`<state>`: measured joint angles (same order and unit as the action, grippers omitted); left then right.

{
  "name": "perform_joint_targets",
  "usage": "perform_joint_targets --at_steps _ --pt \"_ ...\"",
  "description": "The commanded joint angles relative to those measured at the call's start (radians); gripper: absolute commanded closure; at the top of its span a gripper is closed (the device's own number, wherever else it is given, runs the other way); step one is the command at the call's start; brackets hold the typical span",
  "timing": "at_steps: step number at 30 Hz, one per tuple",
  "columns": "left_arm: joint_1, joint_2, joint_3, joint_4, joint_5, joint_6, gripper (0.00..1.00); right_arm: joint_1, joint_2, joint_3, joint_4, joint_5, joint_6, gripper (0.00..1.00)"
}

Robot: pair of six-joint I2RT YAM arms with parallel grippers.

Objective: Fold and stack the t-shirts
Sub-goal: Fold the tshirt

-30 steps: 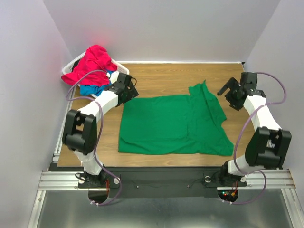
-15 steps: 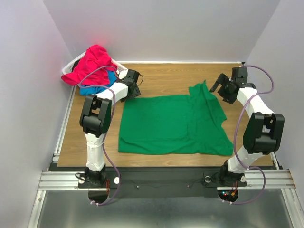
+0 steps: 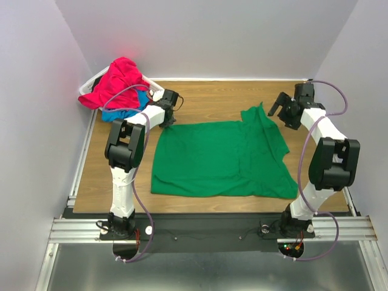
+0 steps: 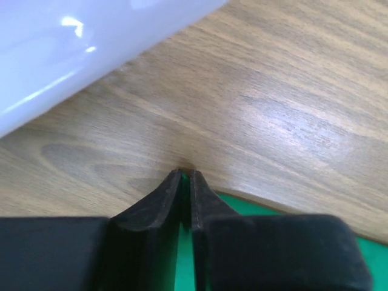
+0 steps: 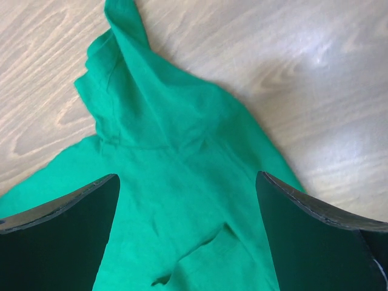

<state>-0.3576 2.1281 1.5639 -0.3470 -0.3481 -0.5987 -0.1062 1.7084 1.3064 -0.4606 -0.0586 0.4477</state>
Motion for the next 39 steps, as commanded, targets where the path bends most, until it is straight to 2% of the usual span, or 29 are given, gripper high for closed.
perform_joint_targets --at_steps 1,3,8,11,13,15,16,19,26,33,36,39 --pt "0.006 -0.022 -0.031 0.017 0.026 0.005 0.91 0.022 0.066 0.123 0.048 0.040 -0.063 0.01" --pt "0.006 -0.026 -0.039 0.020 0.026 0.005 1.00 0.045 0.134 0.175 0.046 0.039 -0.095 0.03" --pt "0.006 -0.051 -0.059 0.031 0.024 0.020 1.00 0.153 0.313 0.388 0.048 0.135 -0.305 0.10" --pt "0.006 -0.074 -0.083 0.052 0.027 0.031 1.00 0.178 0.422 0.497 0.045 0.181 -0.346 0.16" --pt "0.006 -0.083 -0.096 0.062 0.027 0.039 1.00 0.178 0.459 0.537 0.045 0.183 -0.350 0.26" --pt "0.006 -0.091 -0.096 0.062 0.027 0.043 1.00 0.178 0.490 0.585 0.046 0.210 -0.336 0.31" --pt "0.006 -0.091 -0.096 0.063 0.029 0.045 1.00 0.180 0.516 0.597 0.048 0.216 -0.331 0.39" --pt "0.006 -0.097 -0.097 0.065 0.027 0.051 1.00 0.180 0.559 0.643 0.046 0.204 -0.330 0.48" --pt "0.006 -0.103 -0.105 0.077 0.040 0.053 1.00 0.178 0.605 0.691 0.045 0.252 -0.363 0.49" --pt "0.006 -0.099 -0.108 0.085 0.058 0.050 1.00 0.177 0.616 0.668 0.042 0.316 -0.345 0.49" --pt "0.006 -0.094 -0.107 0.086 0.057 0.050 1.00 0.177 0.626 0.669 0.042 0.299 -0.343 0.54" --pt "0.006 -0.091 -0.100 0.086 0.060 0.051 1.00 0.178 0.639 0.677 0.039 0.295 -0.330 0.65"
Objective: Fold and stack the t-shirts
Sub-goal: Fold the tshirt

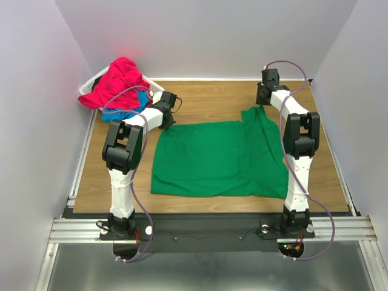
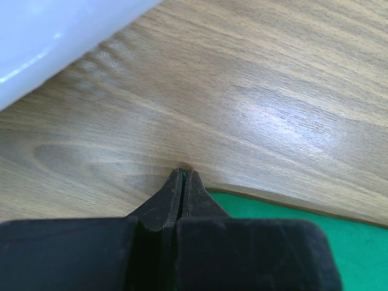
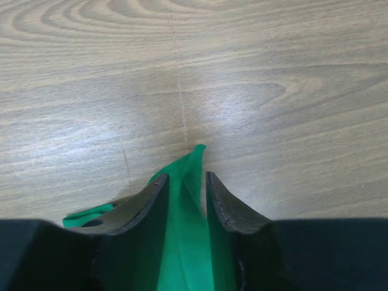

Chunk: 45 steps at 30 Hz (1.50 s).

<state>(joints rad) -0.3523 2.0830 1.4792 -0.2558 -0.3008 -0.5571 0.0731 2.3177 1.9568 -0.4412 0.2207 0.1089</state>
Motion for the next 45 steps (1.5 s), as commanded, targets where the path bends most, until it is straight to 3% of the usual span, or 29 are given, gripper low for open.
perform_joint_targets --at_steps 1,8,11,15,22,37,45 --pt "0.001 -0.043 -0.014 -0.003 0.012 0.010 1.00 -0.001 0.034 0.028 0.019 0.008 0.008 0.65" --pt "0.001 -0.052 -0.007 -0.007 0.011 0.010 1.00 -0.001 0.034 0.014 0.015 0.037 0.009 0.67" --pt "0.001 -0.054 -0.003 -0.008 0.015 0.011 1.00 -0.001 0.020 0.014 0.016 0.039 0.009 0.90" --pt "0.001 -0.069 -0.005 -0.013 0.017 0.016 1.00 -0.001 -0.027 0.013 0.016 0.026 -0.009 1.00" --pt "-0.001 -0.161 -0.092 0.046 0.061 0.008 1.00 -0.001 -0.214 -0.211 0.016 -0.012 0.008 1.00" --pt "-0.046 -0.394 -0.365 0.159 0.089 -0.012 1.00 -0.002 -0.777 -0.726 0.029 -0.015 0.155 1.00" --pt "-0.057 -0.503 -0.503 0.194 0.075 -0.041 1.00 -0.002 -1.035 -0.935 -0.027 0.082 0.219 1.00"
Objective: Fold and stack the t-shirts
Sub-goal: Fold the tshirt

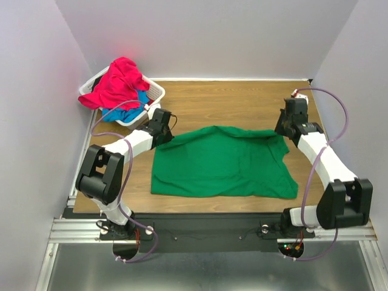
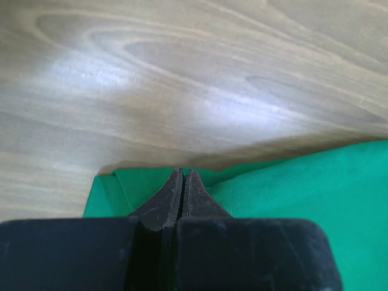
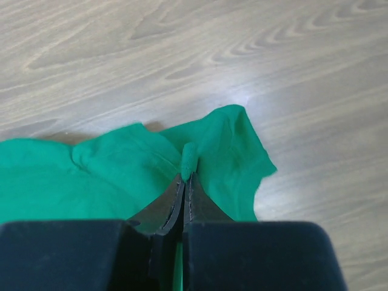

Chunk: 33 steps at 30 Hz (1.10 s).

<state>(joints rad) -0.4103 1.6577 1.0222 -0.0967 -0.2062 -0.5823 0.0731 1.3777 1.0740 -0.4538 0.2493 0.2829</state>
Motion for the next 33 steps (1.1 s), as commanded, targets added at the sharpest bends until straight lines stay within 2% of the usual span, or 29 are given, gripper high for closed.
perform_joint_targets --at_steps 1,7,17,26,33 --pt "0.001 -0.085 -0.069 0.037 -0.022 -0.017 1.00 -0.001 -0.114 -0.065 -0.022 0.053 0.048 1.00" --pt "0.001 -0.156 -0.129 0.040 -0.047 -0.022 1.00 -0.001 -0.235 -0.129 -0.088 0.096 0.105 1.00" --pt "0.004 -0.230 -0.151 -0.001 -0.102 -0.014 1.00 -0.002 -0.299 -0.186 -0.218 0.195 0.216 1.00" --pt "0.013 -0.233 -0.129 -0.024 -0.096 0.001 1.00 -0.002 -0.351 -0.138 -0.263 0.159 0.239 0.99" --pt "0.013 -0.268 -0.186 -0.020 -0.079 -0.020 1.00 -0.002 -0.410 -0.170 -0.309 0.125 0.314 0.98"
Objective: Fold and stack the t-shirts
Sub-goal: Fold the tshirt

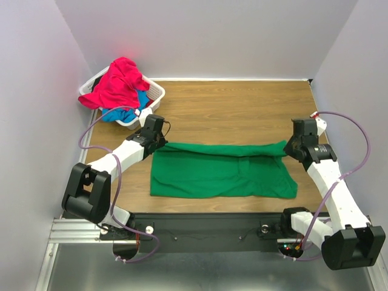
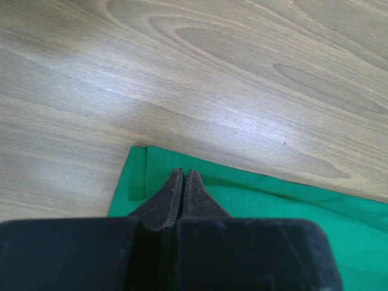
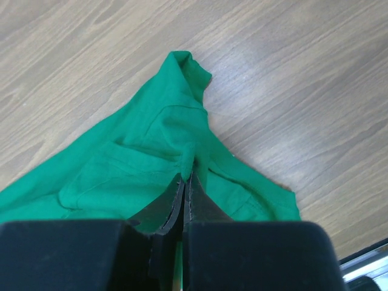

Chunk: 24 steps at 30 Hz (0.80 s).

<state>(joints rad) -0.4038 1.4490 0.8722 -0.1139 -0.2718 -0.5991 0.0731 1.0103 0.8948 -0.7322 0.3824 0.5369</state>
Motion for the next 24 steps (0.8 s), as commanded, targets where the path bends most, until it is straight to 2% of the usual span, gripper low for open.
perform_joint_targets --at_steps 1,7,13,14,15,16,17,18,19,20,24 --pt "0.006 -0.064 -0.045 0.003 -0.006 -0.007 1.00 -0.001 -0.047 0.001 -0.036 -0.014 0.070 0.98" --pt "0.006 -0.078 -0.111 0.046 0.032 -0.040 1.00 -0.001 -0.067 -0.092 -0.094 -0.039 0.146 0.95" --pt "0.006 -0.081 -0.177 0.056 0.046 -0.070 0.99 -0.002 -0.090 -0.157 -0.136 -0.019 0.239 0.85" --pt "0.006 -0.090 -0.196 0.053 0.046 -0.082 0.83 -0.002 -0.096 -0.169 -0.138 -0.036 0.265 0.82" --pt "0.006 -0.096 -0.205 0.049 0.045 -0.091 0.72 -0.001 -0.102 -0.175 -0.142 -0.045 0.282 0.79" --pt "0.006 -0.105 -0.213 0.039 0.042 -0.097 0.59 -0.001 -0.117 -0.183 -0.154 -0.066 0.294 0.66" --pt "0.006 -0.130 -0.222 0.027 0.036 -0.105 0.33 -0.002 -0.125 -0.191 -0.160 -0.079 0.316 0.56" --pt "0.006 -0.147 -0.223 -0.007 0.026 -0.120 0.02 -0.002 -0.133 -0.194 -0.165 -0.094 0.321 0.47" --pt "0.006 -0.162 -0.220 -0.027 0.004 -0.126 0.02 -0.002 -0.142 -0.194 -0.173 -0.130 0.321 0.42" --pt "0.006 -0.182 -0.211 -0.050 -0.007 -0.131 0.02 -0.001 -0.156 -0.191 -0.186 -0.141 0.319 0.32" --pt "0.006 -0.277 -0.162 -0.124 -0.018 -0.131 0.02 -0.001 -0.161 -0.140 -0.187 -0.165 0.238 0.21"
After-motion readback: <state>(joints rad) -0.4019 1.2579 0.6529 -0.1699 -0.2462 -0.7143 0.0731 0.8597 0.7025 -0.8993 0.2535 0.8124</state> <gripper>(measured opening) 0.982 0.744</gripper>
